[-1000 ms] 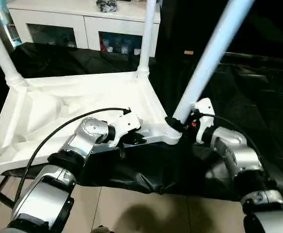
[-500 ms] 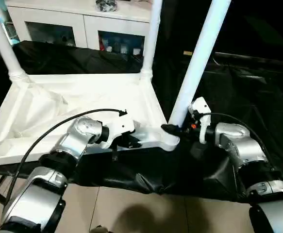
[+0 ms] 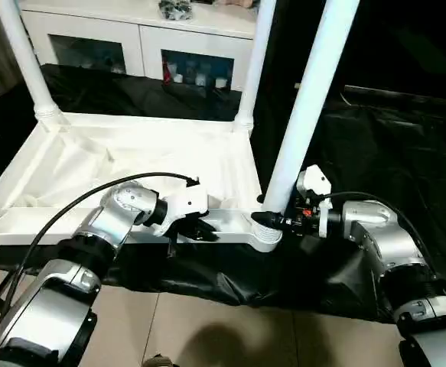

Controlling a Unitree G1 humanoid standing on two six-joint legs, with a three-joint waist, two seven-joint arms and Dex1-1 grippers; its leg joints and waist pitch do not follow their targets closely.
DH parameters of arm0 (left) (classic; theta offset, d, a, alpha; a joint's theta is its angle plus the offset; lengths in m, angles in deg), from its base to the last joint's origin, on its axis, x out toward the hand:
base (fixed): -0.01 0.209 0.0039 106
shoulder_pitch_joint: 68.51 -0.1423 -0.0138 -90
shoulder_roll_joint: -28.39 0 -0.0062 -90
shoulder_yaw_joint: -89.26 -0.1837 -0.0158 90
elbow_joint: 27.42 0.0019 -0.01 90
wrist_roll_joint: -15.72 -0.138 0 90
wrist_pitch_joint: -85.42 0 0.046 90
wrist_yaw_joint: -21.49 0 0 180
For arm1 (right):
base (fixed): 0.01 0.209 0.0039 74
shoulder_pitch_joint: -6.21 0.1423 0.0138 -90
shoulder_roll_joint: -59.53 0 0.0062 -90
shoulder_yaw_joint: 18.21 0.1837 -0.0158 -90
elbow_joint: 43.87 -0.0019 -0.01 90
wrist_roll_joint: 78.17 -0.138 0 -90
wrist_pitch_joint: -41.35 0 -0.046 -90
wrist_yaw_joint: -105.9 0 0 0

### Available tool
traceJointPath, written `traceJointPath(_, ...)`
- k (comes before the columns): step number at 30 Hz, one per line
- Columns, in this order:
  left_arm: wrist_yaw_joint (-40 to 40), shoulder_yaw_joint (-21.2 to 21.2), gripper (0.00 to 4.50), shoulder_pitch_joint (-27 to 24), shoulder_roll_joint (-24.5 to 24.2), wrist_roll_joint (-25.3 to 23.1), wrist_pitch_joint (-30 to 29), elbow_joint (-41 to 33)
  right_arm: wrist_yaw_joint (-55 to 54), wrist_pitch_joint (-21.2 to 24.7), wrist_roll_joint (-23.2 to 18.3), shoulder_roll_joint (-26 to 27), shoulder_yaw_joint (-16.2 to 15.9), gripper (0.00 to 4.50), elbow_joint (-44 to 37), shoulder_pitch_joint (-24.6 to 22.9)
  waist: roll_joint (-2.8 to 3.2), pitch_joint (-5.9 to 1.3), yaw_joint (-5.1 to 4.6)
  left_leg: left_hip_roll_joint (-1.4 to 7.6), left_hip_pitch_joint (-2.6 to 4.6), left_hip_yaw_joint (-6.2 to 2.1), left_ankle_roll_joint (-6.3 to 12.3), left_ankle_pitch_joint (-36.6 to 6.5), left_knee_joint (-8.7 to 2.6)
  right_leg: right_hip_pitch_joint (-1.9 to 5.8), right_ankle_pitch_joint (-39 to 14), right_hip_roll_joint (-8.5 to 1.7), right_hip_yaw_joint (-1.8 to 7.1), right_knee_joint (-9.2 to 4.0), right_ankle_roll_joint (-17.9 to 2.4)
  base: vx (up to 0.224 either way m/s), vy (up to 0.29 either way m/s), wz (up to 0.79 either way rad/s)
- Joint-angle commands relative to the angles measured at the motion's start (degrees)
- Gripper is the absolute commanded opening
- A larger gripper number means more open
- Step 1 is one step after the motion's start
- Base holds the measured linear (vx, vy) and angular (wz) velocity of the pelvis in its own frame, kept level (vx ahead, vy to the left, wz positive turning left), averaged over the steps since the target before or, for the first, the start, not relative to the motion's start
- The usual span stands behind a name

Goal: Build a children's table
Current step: Insert table leg to table base

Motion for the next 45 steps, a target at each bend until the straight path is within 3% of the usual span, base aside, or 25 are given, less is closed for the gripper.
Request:
traceJointPath(1, -1.0, -1.0, 0.0, 2.3, 1.4, -1.0, 1.6, -0.2, 0.2, 0.9, 1.1, 1.2, -2.7, 1.88, 0.4, -2.6, 1.16, -3.64, 0.0, 5.18, 1.4, -2.88, -1.28, -17.7, -4.45, 2.07, -25.5, -7.17, 4.46, -4.98, -5.9, 0.0, 0.0, 0.0)
traceJointPath(4, -1.5, -0.8, 0.0, 2.4, 1.5, -1.1, 1.7, 0.3, -0.3, 0.6, 1.1, 1.4, -2.3, 1.88, -0.1, -3.2, 1.26, -3.67, 0.11, 5.21, 1.39, -2.94, -1.4, -18.2, -4.55, 2.08, -25.4, -7.13, 4.44, -4.96, -5.8, 0.0, 0.0, 0.0)
traceJointPath(9, -2.0, -0.3, 0.0, 1.8, 1.3, -0.6, 1.5, 0.2, -2.6, 0.2, 0.8, 1.8, -1.0, 1.88, 0.0, -4.6, 1.3, -3.46, -0.03, 5.06, 1.76, -3.15, -1.54, -20.6, -4.46, 1.94, -30.6, -7.36, 4.06, -5.81, -4.2, 0.0, 0.0, 0.0)
traceJointPath(12, -2.1, 0.1, 0.0, 1.4, 1.2, -0.5, 1.6, 0.2, -3.3, 0.2, 0.6, 1.8, -0.5, 1.88, -0.1, -5.2, 1.29, -3.45, -0.02, 5.05, 1.77, -3.21, -1.43, -20.5, -4.48, 1.92, -31.2, -7.35, 3.99, -5.99, -3.6, 0.0, 0.0, 0.0)
traceJointPath(19, -2.2, 0.0, 0.0, 1.0, 1.1, -0.5, 1.9, 0.4, -4.6, -0.1, 1.1, 1.9, -0.1, 1.88, 0.4, -5.4, 1.37, -3.44, -0.06, 5.13, 1.77, -3.25, -1.61, -21.1, -4.62, 1.87, -30.1, -7.29, 4.09, -5.78, -4.1, 0.0, 0.0, 0.0)
traceJointPath(22, -7.0, 1.3, 0.0, 2.5, 2.8, -0.6, 0.1, 2.3, -14.6, -1.0, 3.2, 3.9, 1.9, 1.88, 5.2, -2.5, 1.35, -3.27, -0.34, 5.05, 1.92, -3.36, -1.95, -21.8, -4.55, 1.67, -32.1, -7.4, 3.91, -6.02, -3.8, 0.0, 0.0, 0.0)
traceJointPath(25, -12.5, 2.7, 0.0, 4.1, 4.7, -0.7, -2.2, 4.0, -23.2, -1.9, 4.1, 5.4, 3.8, 1.88, 9.4, -0.1, 1.35, -2.95, -1.55, 4.7, 2.83, -3.81, -3.11, -26.1, -3.93, 1.46, -39.0, -7.53, 2.39, -7.37, -1.2, 0.0, 0.0, 0.0)
traceJointPath(26, -16.9, 3.5, 0.0, 5.3, 6.2, -1.1, -4.0, 5.2, -28.9, -2.0, 4.2, 6.6, 5.3, 1.88, 12.1, 1.6, 1.47, -2.83, -2.27, 4.73, 3.06, -4.0, -3.27, -27.3, -3.73, 1.55, -39.9, -7.33, 1.44, -8.04, -0.4, 0.0, 0.0, 0.0)
traceJointPath(27, -18.0, 3.6, 0.0, 5.5, 6.6, -1.2, -4.5, 5.4, -30.0, -1.9, 4.1, 6.9, 5.7, 1.88, 12.7, 2.1, 2.05, -2.82, -2.76, 5.17, 3.78, -4.11, -3.14, -29.8, -3.61, 1.65, -39.5, -7.05, 0.12, -8.68, 0.2, 0.0, 0.0, 0.0)
traceJointPath(28, -19.9, 3.9, 0.0, 6.1, 7.4, -1.3, -5.4, 5.8, -32.1, -1.8, 3.9, 7.5, 6.3, 1.88, 13.9, 2.9, 2.07, -2.89, -3.12, 5.73, 3.53, -4.36, -3.24, -31.1, -3.92, 2.2, -38.0, -6.84, -0.4, -8.37, 0.6, 0.0, 0.0, 0.0)
traceJointPath(29, -21.3, 4.1, 0.0, 6.4, 8.0, -1.4, -6.1, 6.0, -33.5, -1.6, 3.8, 7.9, 6.7, 1.88, 14.7, 3.5, 2.83, -2.79, -3.0, 7.55, 2.4, -4.83, -3.66, -35.3, -5.86, 3.54, -32.7, -6.2, 0.15, -6.0, 0.0, 0.0, 0.0, 0.0)
traceJointPath(30, -24.7, 4.7, 0.0, 7.2, 9.9, -1.4, -8.0, 6.3, -37.5, -1.3, 4.0, 8.9, 7.1, 1.88, 17.2, 5.2, 3.22, -2.88, -2.78, 9.15, 0.98, -5.13, -5.02, -40.1, -8.75, 4.7, -23.0, -5.2, 1.9, -0.56, -1.7, 0.0, 0.0, 0.0)
traceJointPath(31, -26.2, 4.9, 0.0, 7.5, 10.9, -1.4, -8.9, 6.4, -39.4, -1.2, 4.0, 9.4, 7.3, 1.88, 18.5, 6.1, 2.94, -2.63, -2.89, 9.15, 1.02, -4.47, -5.97, -41.4, -9.62, 3.95, -18.5, -4.87, 2.85, 0.98, -3.2, 0.0, 0.0, 0.0)
traceJointPath(32, -27.8, 5.0, 0.0, 7.8, 12.0, -1.5, -9.8, 6.5, -41.2, -1.2, 4.0, 10.0, 7.7, 1.88, 19.9, 7.1, 1.17, -2.56, -3.28, 5.33, 3.29, -3.06, -7.4, -40.1, -7.19, 0.71, -24.0, -5.82, 4.28, -2.75, -5.2, 0.0, 0.0, 0.0)
traceJointPath(33, -30.1, 5.1, 0.0, 8.1, 13.6, -1.7, -11.5, 6.4, -43.7, -0.8, 3.5, 11.0, 8.5, 1.88, 22.0, 8.6, -0.02, -2.41, -2.28, 1.41, 5.35, -2.19, -4.4, -27.1, -0.69, -1.62, -42.6, -9.1, 3.98, -8.16, -3.1, 0.0, 0.0, 0.0)
traceJointPath(34, -30.4, 5.1, 0.0, 8.1, 13.8, -1.8, -11.7, 6.4, -43.9, -0.7, 3.4, 11.1, 8.6, 1.88, 22.3, 8.8, -0.21, -2.5, -1.79, 0.82, 4.5, -1.97, -2.01, -19.3, 0.71, -0.65, -47.9, -10.29, 4.42, -8.77, -1.4, 0.06, -0.034, -0.06)
traceJointPath(35, -33.4, 4.9, 0.0, 8.2, 16.4, -2.0, -13.4, 6.2, -47.0, 0.1, 2.3, 12.8, 10.1, 1.88, 25.5, 11.2, 0.24, -3.17, -0.64, 1.87, 0.42, -2.66, 0.6, -9.8, -1.62, 3.3, -45.8, -10.25, 5.1, -6.9, 0.3, 0.06, -0.034, -0.06)
traceJointPath(36, -34.0, 4.7, 0.0, 8.2, 17.1, -2.1, -13.8, 6.1, -47.8, 0.1, 2.1, 13.3, 10.5, 1.88, 26.5, 11.9, 0.76, -3.36, -0.42, 2.59, -0.11, -2.97, 0.59, -8.2, -2.95, 3.31, -41.0, -8.79, 4.38, -6.19, -0.1, 0.083, -0.016, -0.11)
traceJointPath(37, -34.7, 4.4, 0.0, 8.2, 18.1, -2.2, -14.2, 5.9, -48.5, 0.2, 1.7, 14.0, 11.1, 1.88, 27.7, 12.9, 1.17, -3.5, -1.06, 4.35, 0.65, -3.43, 0.15, -10.3, -4.19, 1.9, -31.6, -6.54, 3.74, -5.47, -1.7, 0.0, 0.0, 0.0)
traceJointPath(38, -35.1, 4.0, 0.0, 8.1, 18.7, -2.4, -14.5, 5.6, -48.9, 0.3, 1.6, 14.6, 11.5, 1.88, 28.6, 13.6, 1.33, -4.05, -1.54, 5.24, 0.88, -3.73, -0.73, -11.2, -4.37, 1.84, -20.8, -6.5, 4.26, -3.79, -5.4, 0.0, 0.0, 0.0)
traceJointPath(39, -35.1, 4.0, 0.0, 8.1, 18.7, -2.4, -14.5, 5.6, -48.9, 0.3, 1.6, 14.6, 11.5, 1.88, 28.7, 13.7, 1.15, -4.02, -1.78, 5.07, 0.38, -3.5, -0.6, -11.4, -4.47, 1.99, -15.2, -6.5, 4.51, -2.94, -8.1, 0.0, 0.0, 0.0)
traceJointPath(41, -35.2, 3.8, 0.0, 8.1, 18.8, -2.6, -14.3, 5.7, -48.7, 0.3, 1.8, 15.2, 11.5, 1.88, 29.1, 14.2, 1.03, -4.0, -1.63, 4.33, 0.41, -2.94, 0.04, -12.8, -4.19, 2.27, -15.2, -6.95, 4.64, -3.14, -9.5, 0.0, 0.0, 0.0)
traceJointPath(45, -35.2, 3.5, 0.0, 8.1, 18.7, -3.1, -14.2, 5.7, -48.7, -0.4, 2.1, 15.8, 11.7, 1.88, 30.5, 15.4, 1.07, -3.68, -1.66, 4.33, 0.5, -2.89, 0.34, -14.2, -4.29, 2.29, -20.6, -6.92, 4.42, -4.09, -8.0, 0.0, 0.0, 0.0)
